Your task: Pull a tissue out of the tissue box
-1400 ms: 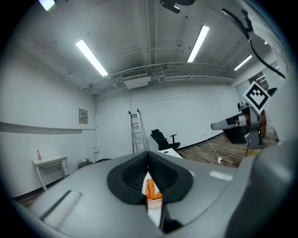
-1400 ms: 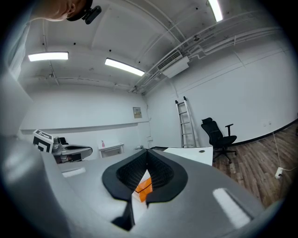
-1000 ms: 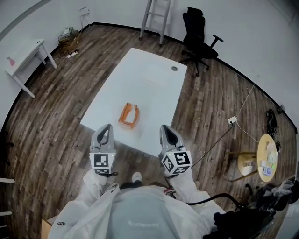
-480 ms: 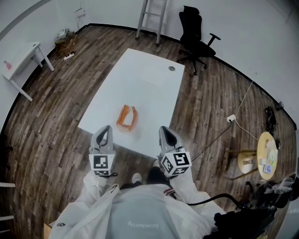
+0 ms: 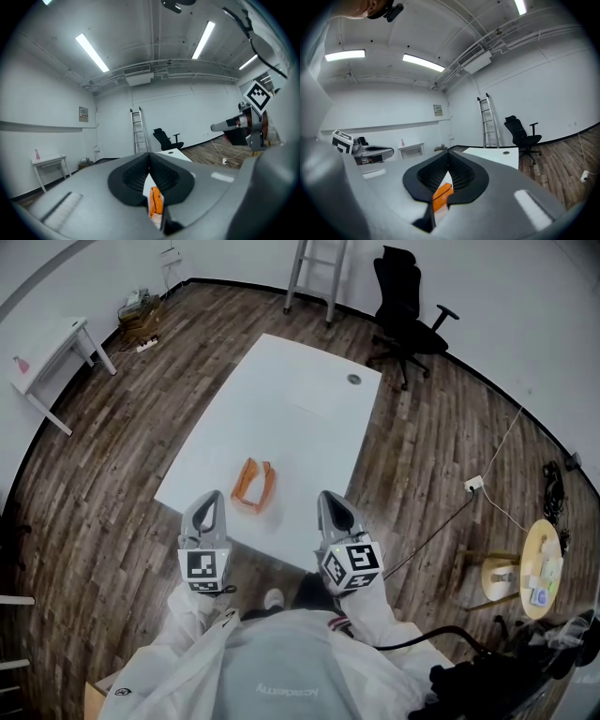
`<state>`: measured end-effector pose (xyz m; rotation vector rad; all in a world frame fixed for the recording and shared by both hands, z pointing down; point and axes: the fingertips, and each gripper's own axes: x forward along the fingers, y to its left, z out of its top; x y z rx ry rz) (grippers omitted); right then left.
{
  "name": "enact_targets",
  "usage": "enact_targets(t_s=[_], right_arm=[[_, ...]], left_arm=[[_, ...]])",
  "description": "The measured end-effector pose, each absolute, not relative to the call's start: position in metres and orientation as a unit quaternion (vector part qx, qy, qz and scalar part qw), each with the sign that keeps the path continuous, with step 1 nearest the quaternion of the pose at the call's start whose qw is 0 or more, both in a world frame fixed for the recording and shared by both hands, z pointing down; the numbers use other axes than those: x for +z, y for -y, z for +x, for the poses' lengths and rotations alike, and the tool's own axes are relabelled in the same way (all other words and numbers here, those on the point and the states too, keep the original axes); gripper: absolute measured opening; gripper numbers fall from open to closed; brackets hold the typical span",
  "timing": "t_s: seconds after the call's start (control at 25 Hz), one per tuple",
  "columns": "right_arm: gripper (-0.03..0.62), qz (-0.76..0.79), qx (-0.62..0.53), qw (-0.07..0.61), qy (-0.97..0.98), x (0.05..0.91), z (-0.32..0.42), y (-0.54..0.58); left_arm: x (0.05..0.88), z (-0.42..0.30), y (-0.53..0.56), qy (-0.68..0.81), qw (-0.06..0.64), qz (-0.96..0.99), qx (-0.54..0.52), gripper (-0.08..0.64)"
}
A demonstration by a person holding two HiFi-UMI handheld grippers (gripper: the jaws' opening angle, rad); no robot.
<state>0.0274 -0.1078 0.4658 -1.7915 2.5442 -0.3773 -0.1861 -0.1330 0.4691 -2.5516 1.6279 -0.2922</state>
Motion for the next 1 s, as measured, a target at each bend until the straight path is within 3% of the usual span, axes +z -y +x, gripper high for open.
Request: enact_targets(t_s=[1.0], right_arm=[[0.002,-0.435,-0.148,-0.013,-0.888,0.475,0.022,0.216]], left_arm=[[0.474,-0.181,0.170,-0.650,0.022,-0.749,-0.129,0.000]])
